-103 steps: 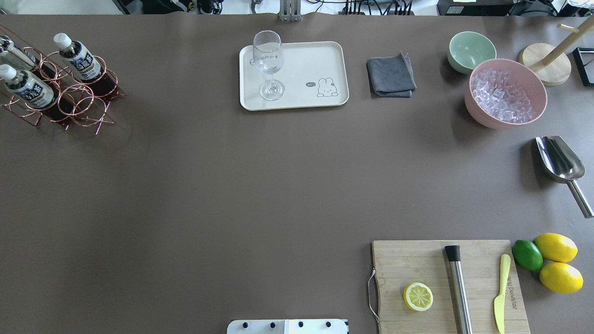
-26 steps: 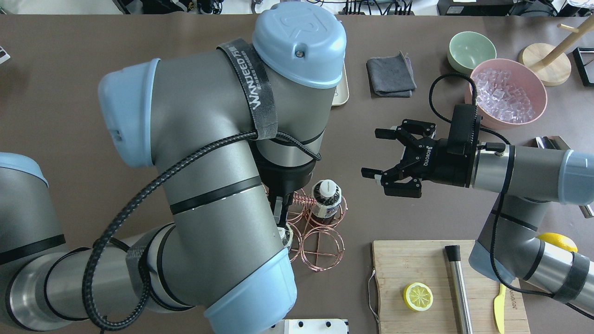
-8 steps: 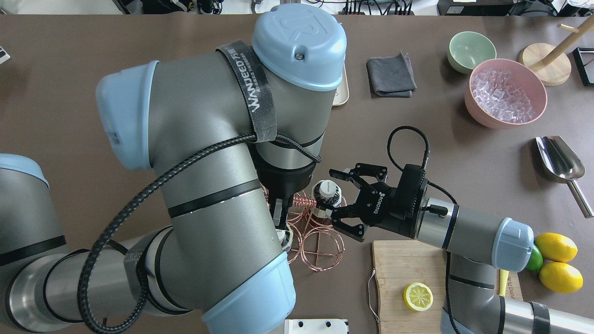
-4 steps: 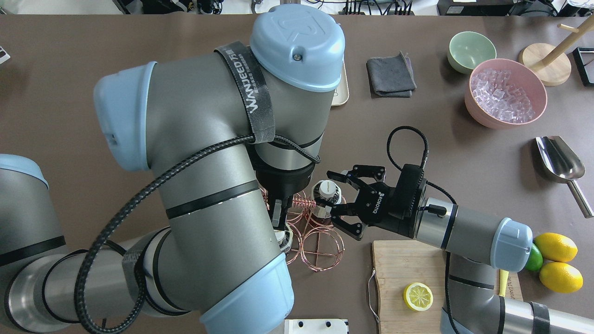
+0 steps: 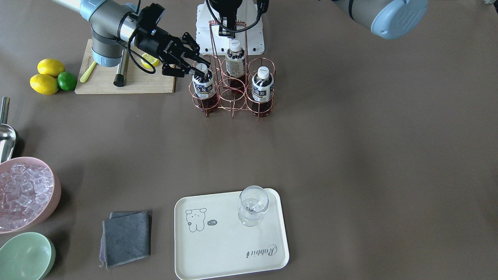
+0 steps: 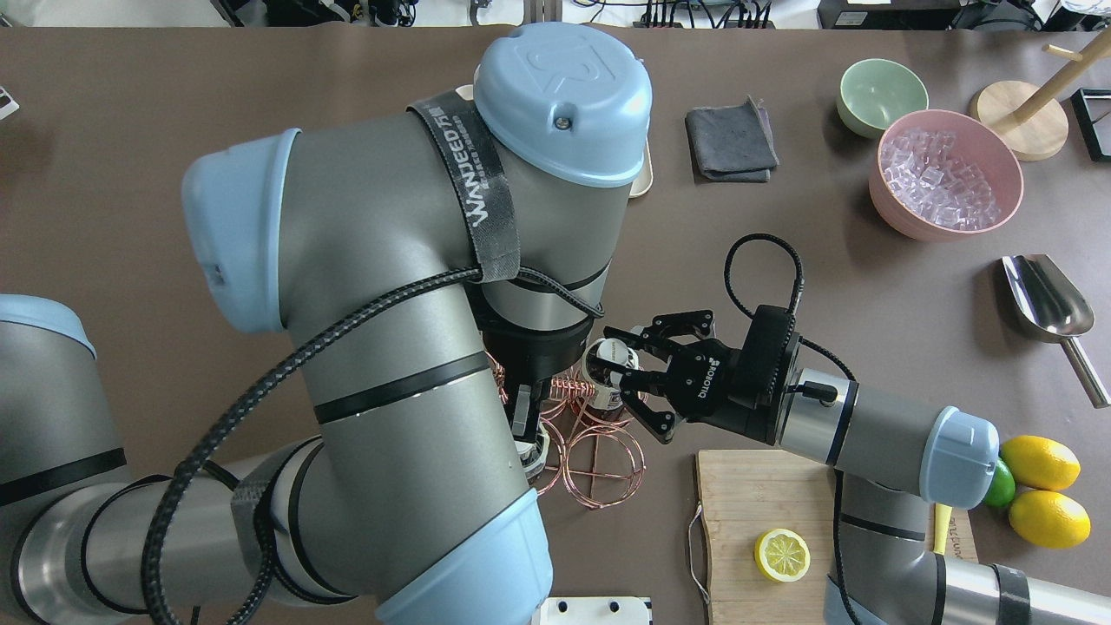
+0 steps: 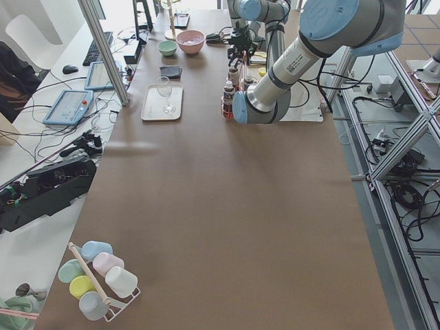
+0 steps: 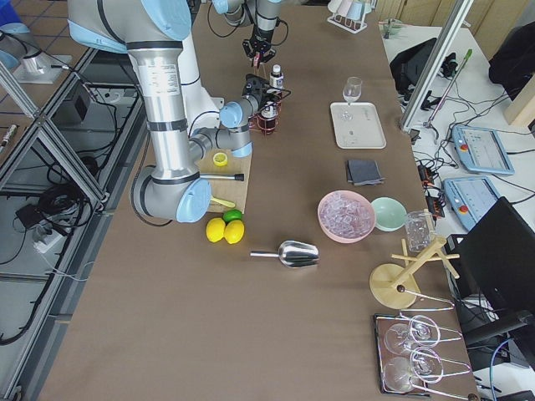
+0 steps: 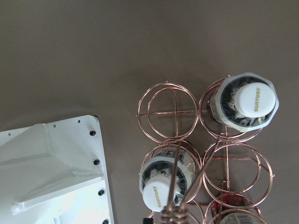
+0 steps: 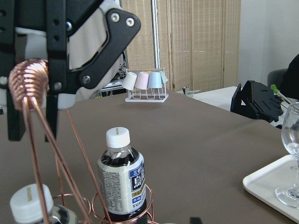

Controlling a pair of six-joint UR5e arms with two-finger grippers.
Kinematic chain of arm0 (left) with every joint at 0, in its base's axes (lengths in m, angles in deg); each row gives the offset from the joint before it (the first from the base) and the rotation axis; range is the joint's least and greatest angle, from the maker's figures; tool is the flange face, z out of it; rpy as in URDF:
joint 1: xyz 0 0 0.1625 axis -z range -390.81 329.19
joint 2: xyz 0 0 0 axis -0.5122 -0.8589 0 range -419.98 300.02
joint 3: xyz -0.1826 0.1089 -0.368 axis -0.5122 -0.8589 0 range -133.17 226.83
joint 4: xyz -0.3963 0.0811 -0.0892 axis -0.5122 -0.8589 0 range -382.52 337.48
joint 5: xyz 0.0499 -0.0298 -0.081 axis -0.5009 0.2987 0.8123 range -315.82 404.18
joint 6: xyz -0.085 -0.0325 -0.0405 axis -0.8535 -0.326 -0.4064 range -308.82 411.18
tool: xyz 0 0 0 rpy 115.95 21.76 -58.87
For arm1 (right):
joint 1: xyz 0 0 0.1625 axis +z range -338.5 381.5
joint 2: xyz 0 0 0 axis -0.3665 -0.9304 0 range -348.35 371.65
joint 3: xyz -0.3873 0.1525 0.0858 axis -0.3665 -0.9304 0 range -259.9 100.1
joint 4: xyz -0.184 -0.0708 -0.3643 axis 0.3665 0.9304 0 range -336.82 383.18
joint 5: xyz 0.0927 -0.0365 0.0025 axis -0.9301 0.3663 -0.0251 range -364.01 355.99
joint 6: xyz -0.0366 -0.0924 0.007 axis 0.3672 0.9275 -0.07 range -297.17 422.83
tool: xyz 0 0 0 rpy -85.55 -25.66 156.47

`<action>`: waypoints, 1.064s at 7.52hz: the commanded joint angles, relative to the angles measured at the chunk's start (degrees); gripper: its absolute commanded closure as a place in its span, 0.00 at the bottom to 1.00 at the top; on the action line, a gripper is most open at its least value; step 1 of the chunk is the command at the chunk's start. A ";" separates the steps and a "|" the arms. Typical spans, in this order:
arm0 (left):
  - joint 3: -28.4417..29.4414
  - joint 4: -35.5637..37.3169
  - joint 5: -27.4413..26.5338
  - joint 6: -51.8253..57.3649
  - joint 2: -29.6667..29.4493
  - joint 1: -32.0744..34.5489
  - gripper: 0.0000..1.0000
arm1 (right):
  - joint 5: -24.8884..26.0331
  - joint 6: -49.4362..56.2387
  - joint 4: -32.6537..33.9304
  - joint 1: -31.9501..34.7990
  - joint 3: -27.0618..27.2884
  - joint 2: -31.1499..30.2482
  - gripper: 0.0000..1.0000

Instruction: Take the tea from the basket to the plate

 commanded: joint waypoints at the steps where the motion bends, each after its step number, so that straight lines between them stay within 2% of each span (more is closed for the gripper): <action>1: -0.04 0.00 -0.02 -0.09 0.00 -0.28 1.00 | -0.17 -0.09 2.00 1.10 2.65 -0.40 1.00; 2: -0.04 0.00 -0.02 -0.01 0.00 -0.28 1.00 | -0.35 -0.09 6.54 1.46 6.67 -0.84 1.00; 4: -0.13 0.00 -0.02 -0.09 0.00 -0.28 1.00 | -0.87 -0.70 12.10 2.86 11.34 -0.85 1.00; 6: -0.13 0.00 -0.02 -0.09 0.00 -0.28 1.00 | -3.24 -1.14 20.43 4.44 18.19 -0.85 1.00; 7: -0.13 0.08 -0.02 -0.09 0.00 -0.28 1.00 | -6.64 -4.01 23.96 7.32 20.22 -0.76 1.00; 8: -0.13 0.08 0.07 -0.09 0.00 -0.28 1.00 | -12.16 -6.39 26.78 12.40 21.20 -0.15 1.00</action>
